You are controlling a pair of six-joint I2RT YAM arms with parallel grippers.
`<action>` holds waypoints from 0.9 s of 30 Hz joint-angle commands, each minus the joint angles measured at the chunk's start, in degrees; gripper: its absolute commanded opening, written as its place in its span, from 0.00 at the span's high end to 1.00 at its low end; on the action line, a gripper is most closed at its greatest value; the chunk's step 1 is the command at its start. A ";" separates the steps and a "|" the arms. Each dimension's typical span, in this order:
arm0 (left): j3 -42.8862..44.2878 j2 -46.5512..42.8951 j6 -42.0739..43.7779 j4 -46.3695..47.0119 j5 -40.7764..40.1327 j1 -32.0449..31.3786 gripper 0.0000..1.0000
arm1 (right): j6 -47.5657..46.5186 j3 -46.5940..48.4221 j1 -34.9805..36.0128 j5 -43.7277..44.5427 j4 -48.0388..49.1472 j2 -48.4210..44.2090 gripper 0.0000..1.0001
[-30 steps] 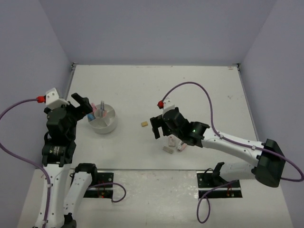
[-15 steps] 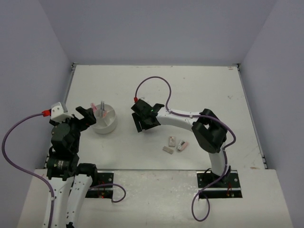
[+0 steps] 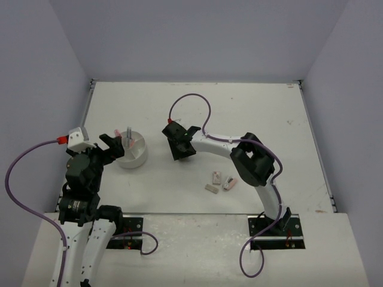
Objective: Sort the stationery into containers
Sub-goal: Pick up the stationery from the center of the board.
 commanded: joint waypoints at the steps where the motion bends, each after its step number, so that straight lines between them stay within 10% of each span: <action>1: -0.35 0.76 1.36 2.01 1.65 -0.46 0.00 | 0.48 2.01 -0.68 1.43 -0.56 1.50 0.60; 9: -0.54 0.99 1.45 2.36 2.26 -0.51 0.00 | 0.53 -2.12 -0.72 -4.14 4.55 -3.61 1.00; 27: -0.49 1.23 1.68 2.52 2.17 -0.68 0.00 | 23.73 6.98 -2.86 -20.91 22.03 -6.49 1.00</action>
